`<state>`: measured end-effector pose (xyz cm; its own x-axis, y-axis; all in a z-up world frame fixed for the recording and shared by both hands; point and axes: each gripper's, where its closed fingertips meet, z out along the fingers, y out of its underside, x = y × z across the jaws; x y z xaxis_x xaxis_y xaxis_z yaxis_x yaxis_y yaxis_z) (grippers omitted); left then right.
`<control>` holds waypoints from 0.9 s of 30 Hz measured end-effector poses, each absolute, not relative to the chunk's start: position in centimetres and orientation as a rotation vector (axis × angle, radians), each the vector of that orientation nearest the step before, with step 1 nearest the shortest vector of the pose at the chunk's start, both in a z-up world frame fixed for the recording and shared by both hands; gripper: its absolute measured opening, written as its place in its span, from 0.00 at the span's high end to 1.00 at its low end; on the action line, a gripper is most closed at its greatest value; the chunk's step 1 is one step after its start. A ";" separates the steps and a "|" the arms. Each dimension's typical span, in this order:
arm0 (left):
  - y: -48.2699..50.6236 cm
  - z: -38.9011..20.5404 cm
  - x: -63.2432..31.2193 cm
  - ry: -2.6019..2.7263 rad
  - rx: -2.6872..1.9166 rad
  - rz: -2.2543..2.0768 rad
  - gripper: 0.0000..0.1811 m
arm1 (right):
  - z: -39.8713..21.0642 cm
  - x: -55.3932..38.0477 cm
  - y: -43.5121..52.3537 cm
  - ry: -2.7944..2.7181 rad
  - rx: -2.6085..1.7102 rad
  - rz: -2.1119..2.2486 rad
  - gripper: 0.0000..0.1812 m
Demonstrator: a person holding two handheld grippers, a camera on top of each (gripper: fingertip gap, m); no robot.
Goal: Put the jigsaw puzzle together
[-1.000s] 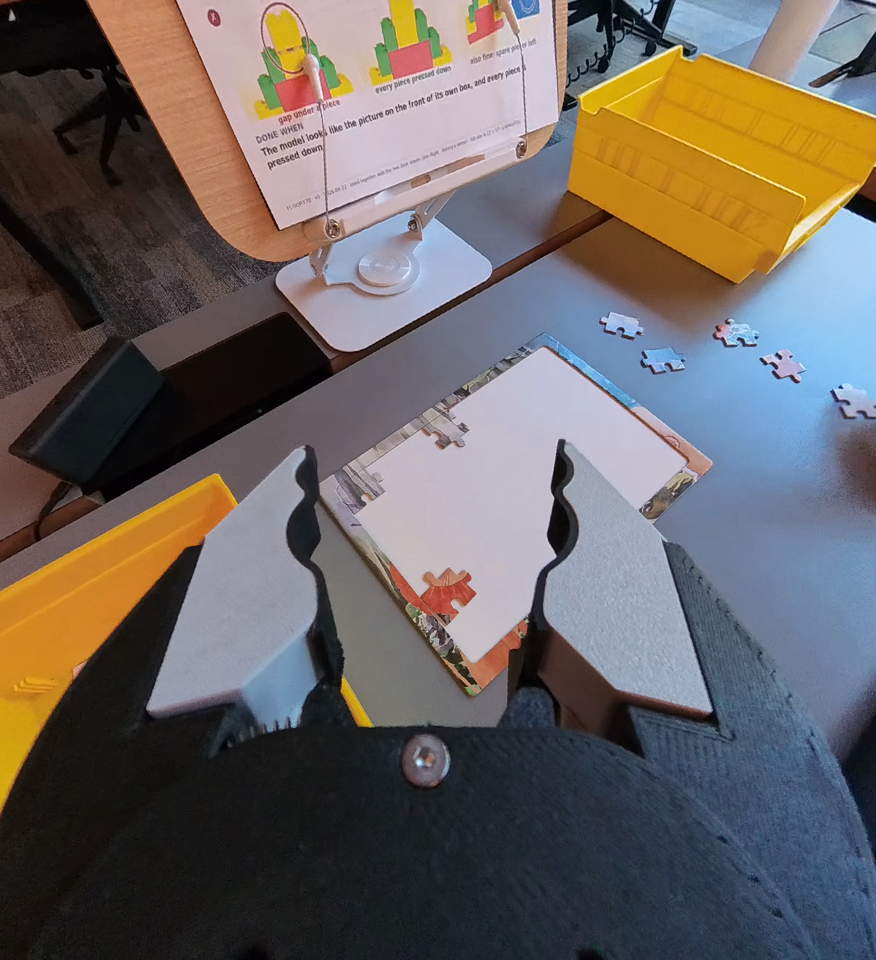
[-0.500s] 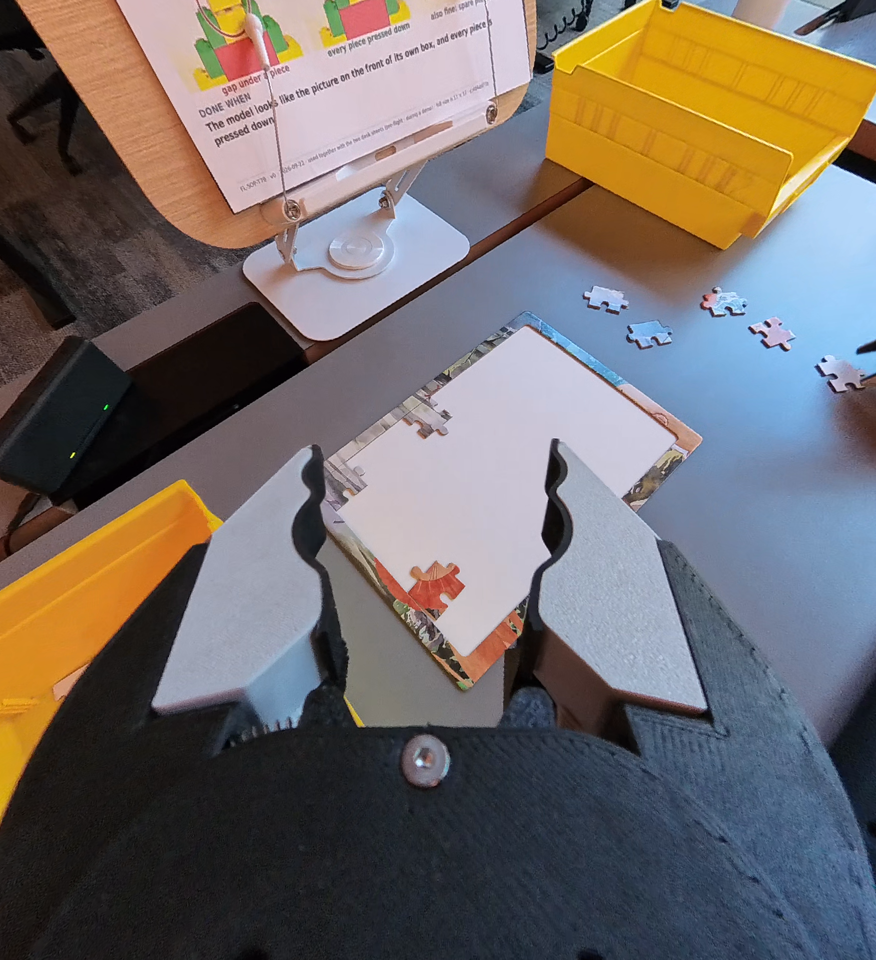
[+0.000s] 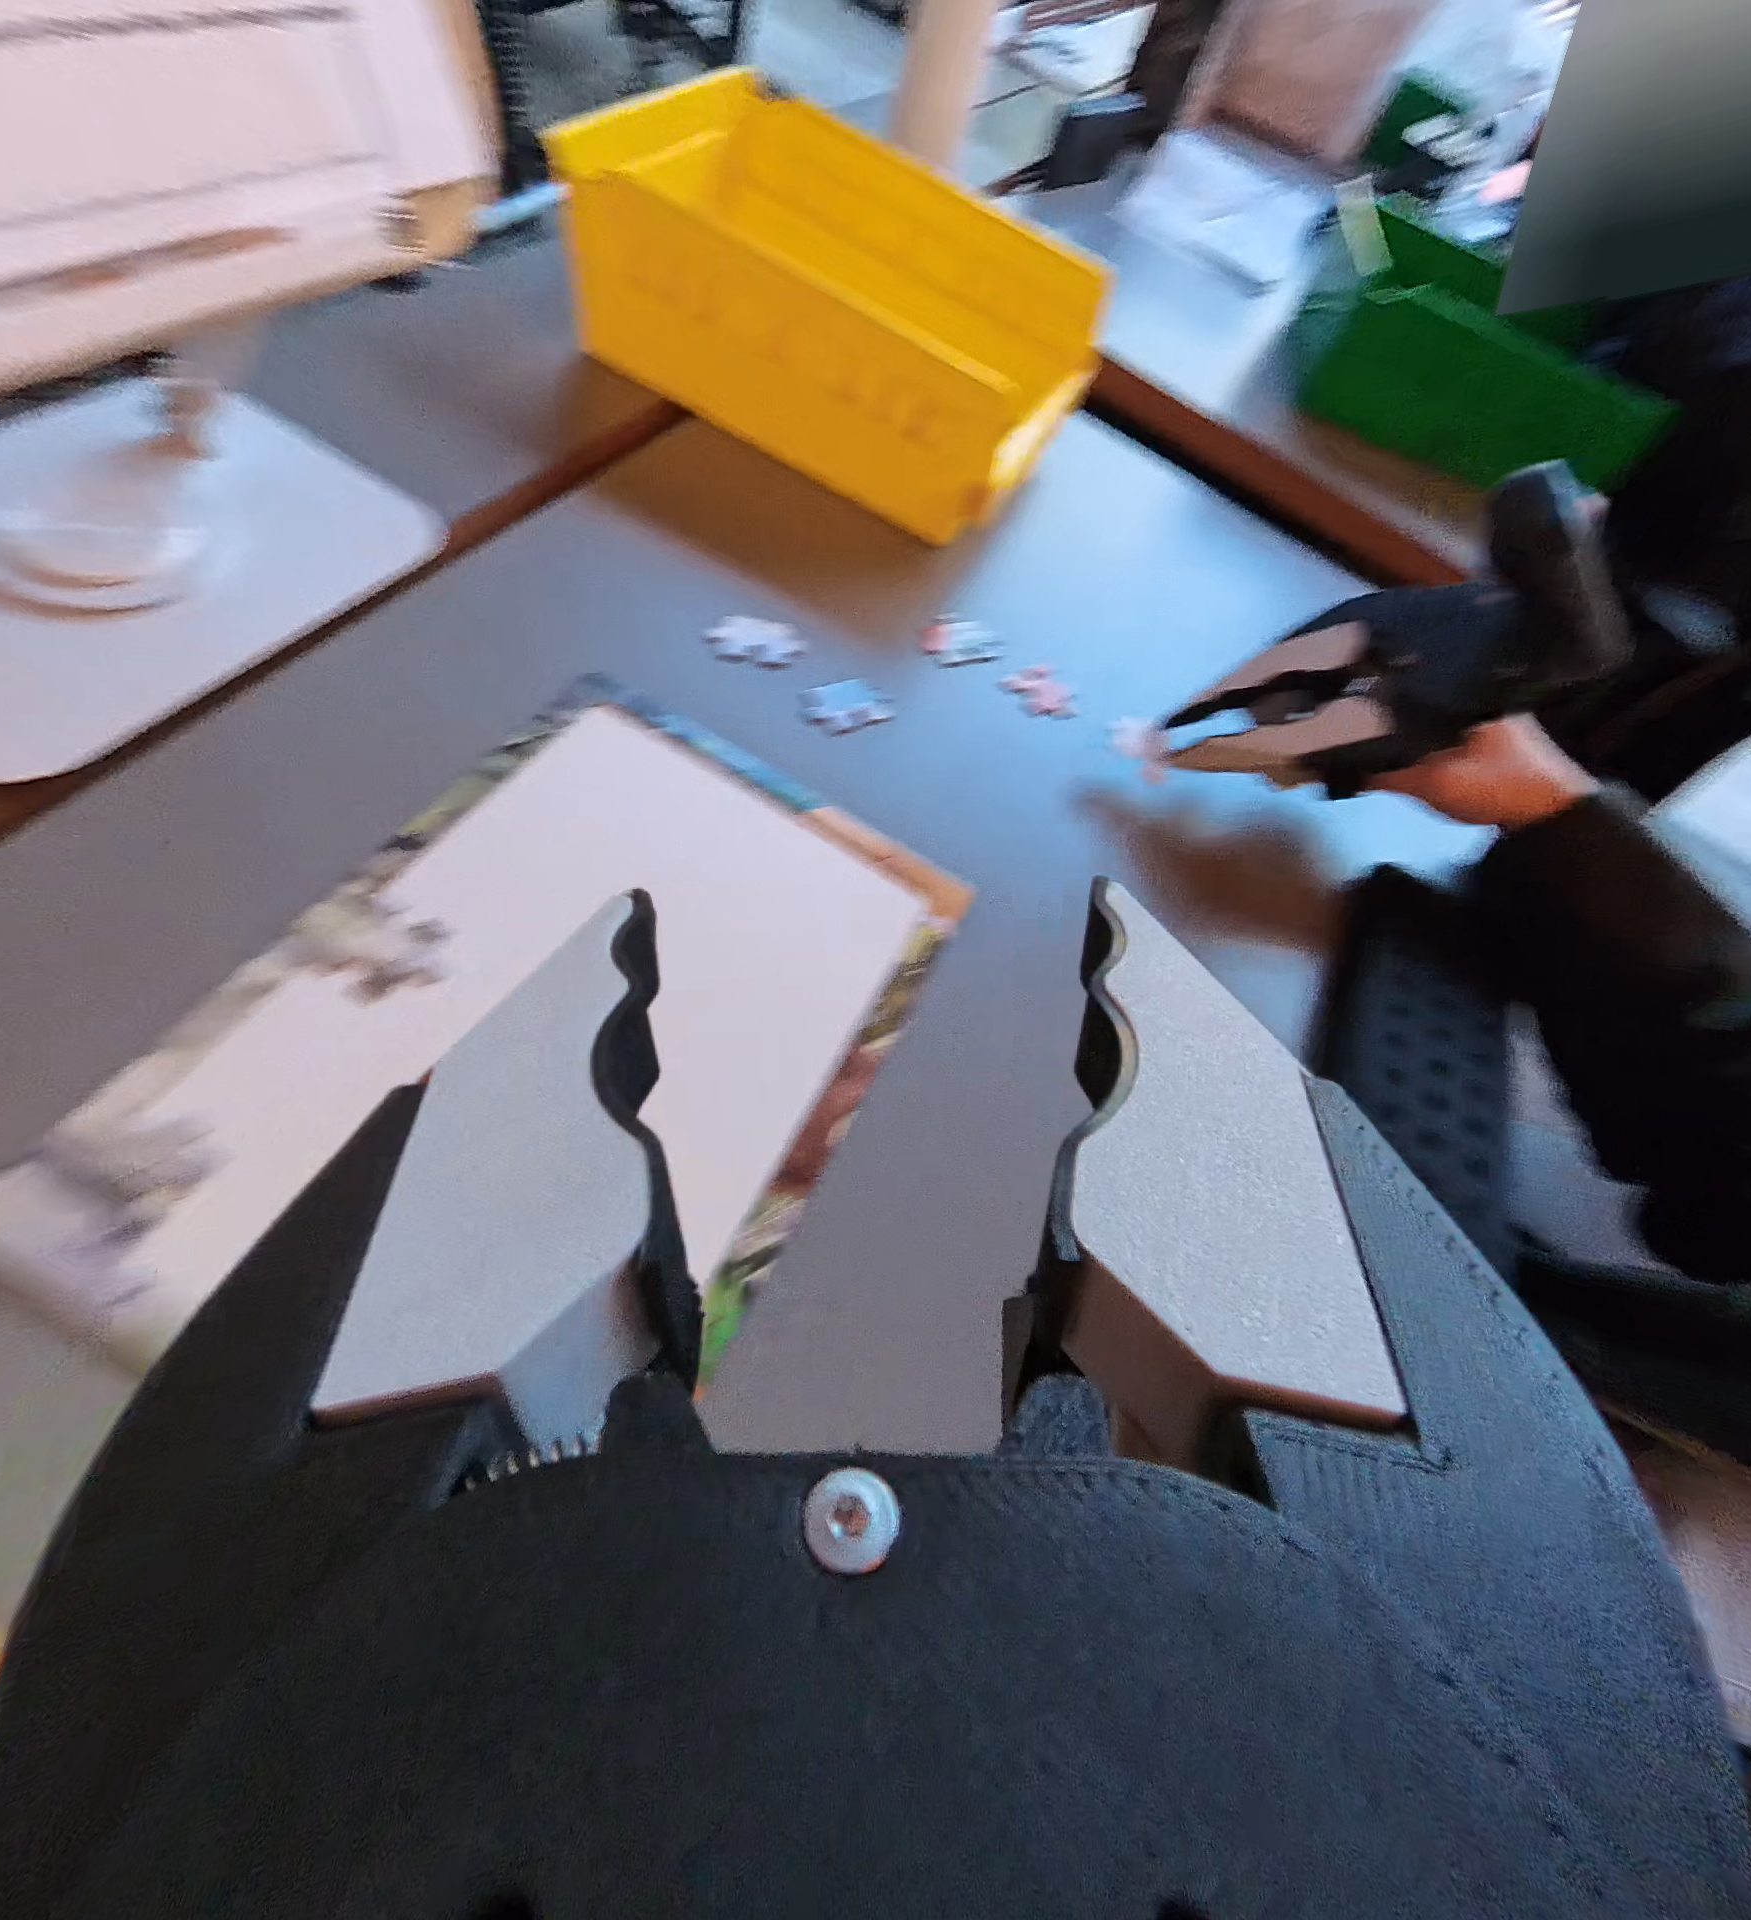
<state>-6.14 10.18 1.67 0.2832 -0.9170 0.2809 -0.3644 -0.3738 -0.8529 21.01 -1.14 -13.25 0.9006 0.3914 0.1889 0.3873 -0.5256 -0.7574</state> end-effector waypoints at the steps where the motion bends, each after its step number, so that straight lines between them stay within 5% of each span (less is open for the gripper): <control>1: 8.8 1.8 -4.9 1.173 -1.857 -1.159 0.56 | -11.6 19.6 -1.0 -0.613 -2.096 -0.031 0.91; 12: -1.9 -2.3 3.0 1.492 -1.722 -1.490 0.74 | -1.0 2.4 -2.1 -1.080 -1.455 -0.172 0.90; 13: -2.1 -2.2 3.0 1.490 -1.709 -1.509 0.77 | -1.0 2.2 -2.0 -1.084 -1.445 -0.186 0.90; 15: -2.3 -1.4 2.7 1.484 -1.649 -1.564 1.00 | -1.1 2.3 -1.7 -1.075 -1.425 -0.210 0.95; 17: -1.9 -1.1 2.3 1.509 -1.598 -1.500 1.00 | -0.8 2.8 -1.6 -1.009 -1.448 -0.128 0.92; 22: 1.3 0.6 1.6 1.536 -1.154 -0.695 1.00 | 0.4 2.8 -2.3 -0.523 -1.747 0.877 0.79; 27: 1.1 2.3 1.0 1.414 -0.564 0.088 1.00 | 1.6 2.2 -1.6 -0.142 -1.700 1.570 0.79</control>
